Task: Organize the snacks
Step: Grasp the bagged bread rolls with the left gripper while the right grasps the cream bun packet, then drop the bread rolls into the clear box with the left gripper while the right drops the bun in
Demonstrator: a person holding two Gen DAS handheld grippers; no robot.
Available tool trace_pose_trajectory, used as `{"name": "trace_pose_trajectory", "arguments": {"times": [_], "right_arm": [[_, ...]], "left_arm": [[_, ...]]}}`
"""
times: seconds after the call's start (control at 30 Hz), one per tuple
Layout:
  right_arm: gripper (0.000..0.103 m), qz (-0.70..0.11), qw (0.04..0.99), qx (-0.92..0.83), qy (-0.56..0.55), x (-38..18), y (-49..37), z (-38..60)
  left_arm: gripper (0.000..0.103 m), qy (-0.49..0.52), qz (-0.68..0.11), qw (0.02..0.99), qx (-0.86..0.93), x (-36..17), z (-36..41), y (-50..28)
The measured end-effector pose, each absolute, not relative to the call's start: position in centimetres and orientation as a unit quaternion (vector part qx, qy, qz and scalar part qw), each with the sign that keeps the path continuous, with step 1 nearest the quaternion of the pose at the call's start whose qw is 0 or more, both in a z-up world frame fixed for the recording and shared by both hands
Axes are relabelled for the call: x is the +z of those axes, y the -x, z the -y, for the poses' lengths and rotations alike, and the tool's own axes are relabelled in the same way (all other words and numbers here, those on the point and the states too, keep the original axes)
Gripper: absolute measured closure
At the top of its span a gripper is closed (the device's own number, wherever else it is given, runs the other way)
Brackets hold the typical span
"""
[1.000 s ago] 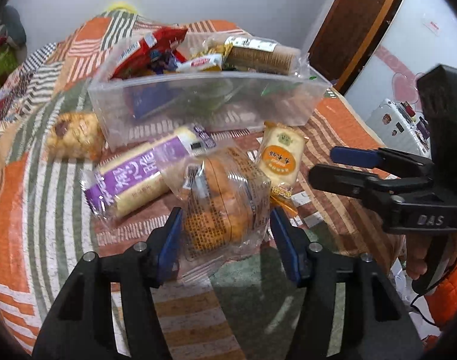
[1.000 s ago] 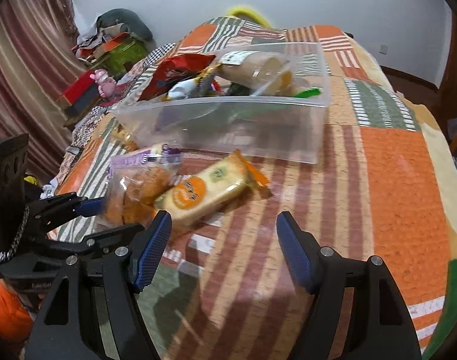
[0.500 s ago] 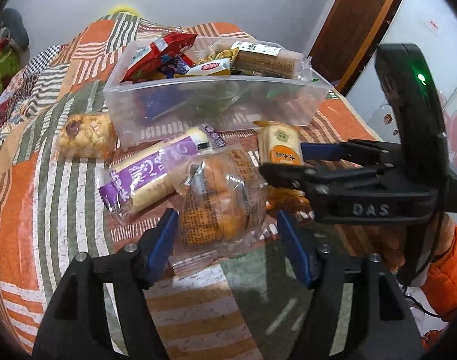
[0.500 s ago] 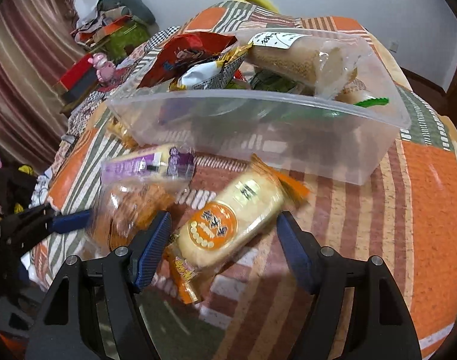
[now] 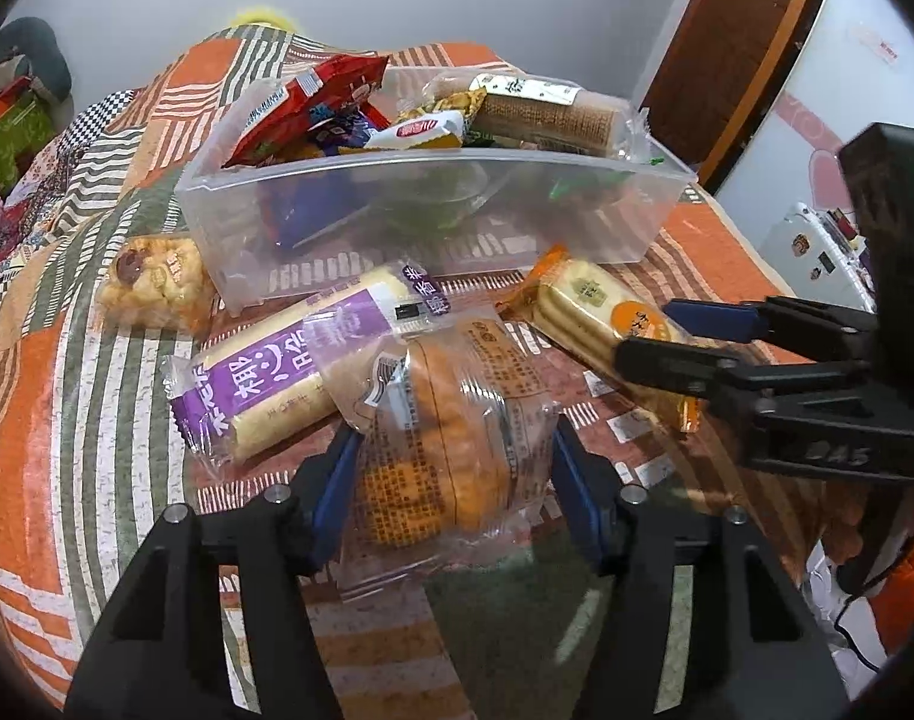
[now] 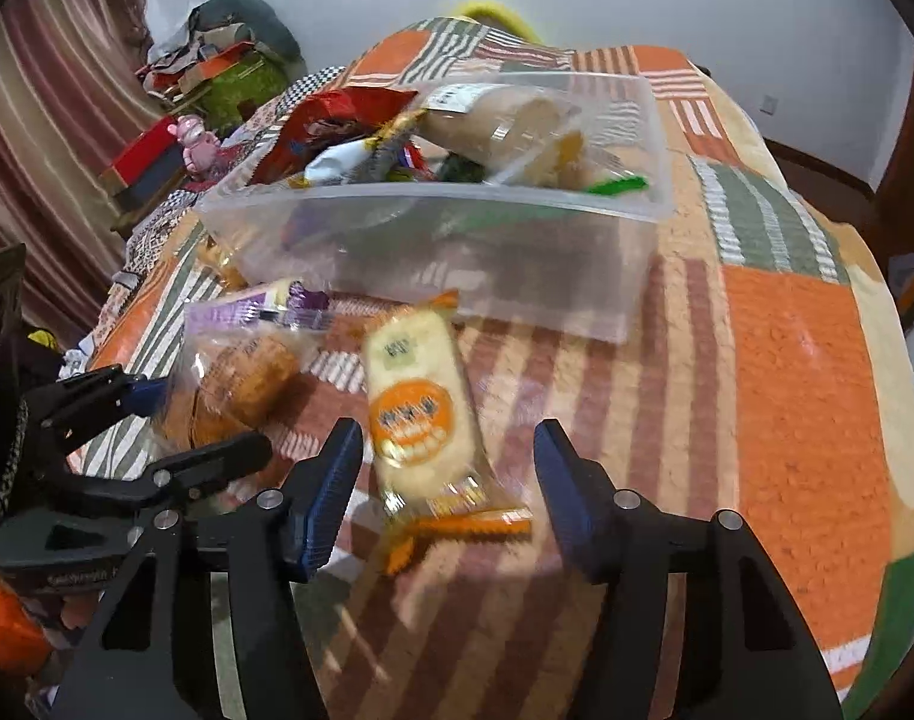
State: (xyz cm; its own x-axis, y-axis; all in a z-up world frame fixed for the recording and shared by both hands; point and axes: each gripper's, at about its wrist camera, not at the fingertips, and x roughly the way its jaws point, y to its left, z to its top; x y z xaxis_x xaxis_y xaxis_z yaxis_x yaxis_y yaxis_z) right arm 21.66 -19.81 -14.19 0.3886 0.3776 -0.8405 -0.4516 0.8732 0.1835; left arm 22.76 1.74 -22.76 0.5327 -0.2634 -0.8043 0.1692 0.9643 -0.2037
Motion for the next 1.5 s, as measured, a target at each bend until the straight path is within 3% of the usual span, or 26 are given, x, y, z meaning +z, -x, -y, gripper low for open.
{"name": "trace_pose_trajectory", "arguments": {"times": [0.2,0.93,1.5], "right_arm": [[0.071,-0.491,0.832,0.252,0.062,-15.0,-21.8,18.1],[0.072,-0.379,0.891,0.251,0.023,-6.3,-22.3,21.1],[0.072,-0.364,0.906,0.217,0.008,-5.8,-28.4,21.6]], "left_arm": [[0.049,0.047,-0.452,0.882,-0.123,-21.5,-2.3,-21.9],[0.049,0.031,-0.336,0.935,-0.106,-11.6,-3.1,-24.8],[0.049,0.027,-0.331,0.938,-0.099,-11.3,-1.7,-32.4]]}}
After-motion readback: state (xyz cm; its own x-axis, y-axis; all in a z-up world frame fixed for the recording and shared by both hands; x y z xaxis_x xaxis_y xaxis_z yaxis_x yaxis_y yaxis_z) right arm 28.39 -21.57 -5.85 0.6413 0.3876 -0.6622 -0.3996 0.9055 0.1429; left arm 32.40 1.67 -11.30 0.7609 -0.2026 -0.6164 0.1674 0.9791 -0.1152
